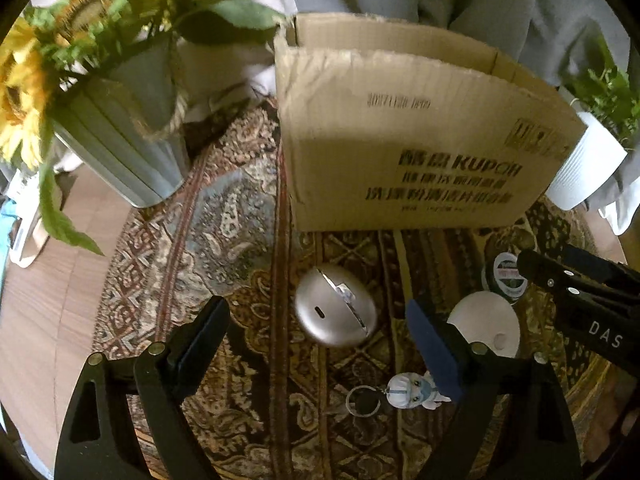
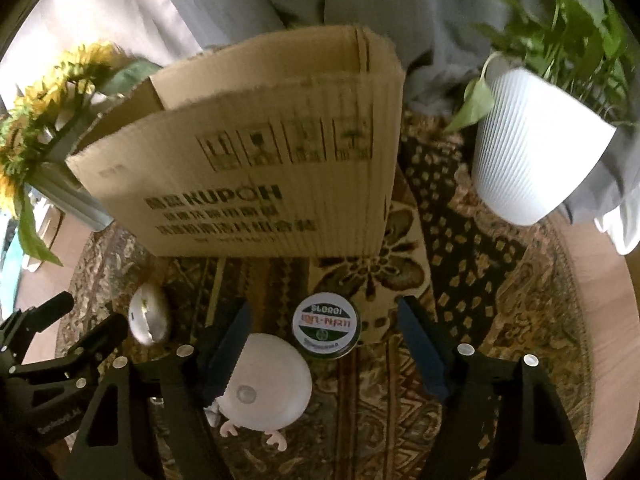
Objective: Organize rigid objects
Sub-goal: 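Grasp the silver egg-shaped object with the left gripper while the right grasps the round tin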
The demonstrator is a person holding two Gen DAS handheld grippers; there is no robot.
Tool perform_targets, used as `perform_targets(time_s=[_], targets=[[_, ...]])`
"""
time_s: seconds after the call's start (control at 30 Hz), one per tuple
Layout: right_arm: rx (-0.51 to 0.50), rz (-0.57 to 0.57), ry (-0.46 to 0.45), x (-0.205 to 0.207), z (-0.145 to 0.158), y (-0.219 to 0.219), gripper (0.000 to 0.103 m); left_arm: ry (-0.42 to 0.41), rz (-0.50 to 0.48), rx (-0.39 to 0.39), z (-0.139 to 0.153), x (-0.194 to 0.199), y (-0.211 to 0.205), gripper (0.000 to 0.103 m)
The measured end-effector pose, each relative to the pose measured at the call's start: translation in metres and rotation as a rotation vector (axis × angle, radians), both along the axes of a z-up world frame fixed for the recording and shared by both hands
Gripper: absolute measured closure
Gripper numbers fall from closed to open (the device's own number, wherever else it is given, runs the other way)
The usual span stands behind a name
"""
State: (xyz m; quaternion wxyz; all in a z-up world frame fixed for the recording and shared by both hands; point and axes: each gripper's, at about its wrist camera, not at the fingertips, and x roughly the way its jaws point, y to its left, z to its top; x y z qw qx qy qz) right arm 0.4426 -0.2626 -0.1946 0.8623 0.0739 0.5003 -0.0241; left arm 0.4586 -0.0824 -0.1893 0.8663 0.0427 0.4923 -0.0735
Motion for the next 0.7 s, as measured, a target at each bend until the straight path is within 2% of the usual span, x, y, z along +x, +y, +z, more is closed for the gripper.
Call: perform_targets(time_s=[0.23, 0.63, 0.7], targets=[[0.027, -0.012, 0.062, 0.01, -0.022, -0.003, 0.037, 0.048, 0.012, 0.0, -0.019, 0.011, -0.001, 0.014], [0.043, -0.006, 0.139, 0.026, -0.047, 0.003, 0.047, 0.108, 0.031, -0.03, -0.044, 0.025, -0.001, 0.022], [0.049, -0.005, 0.143, 0.029, -0.048, 0.003, 0.05, 0.111, 0.028, -0.031, -0.048, 0.028, -0.002, 0.026]])
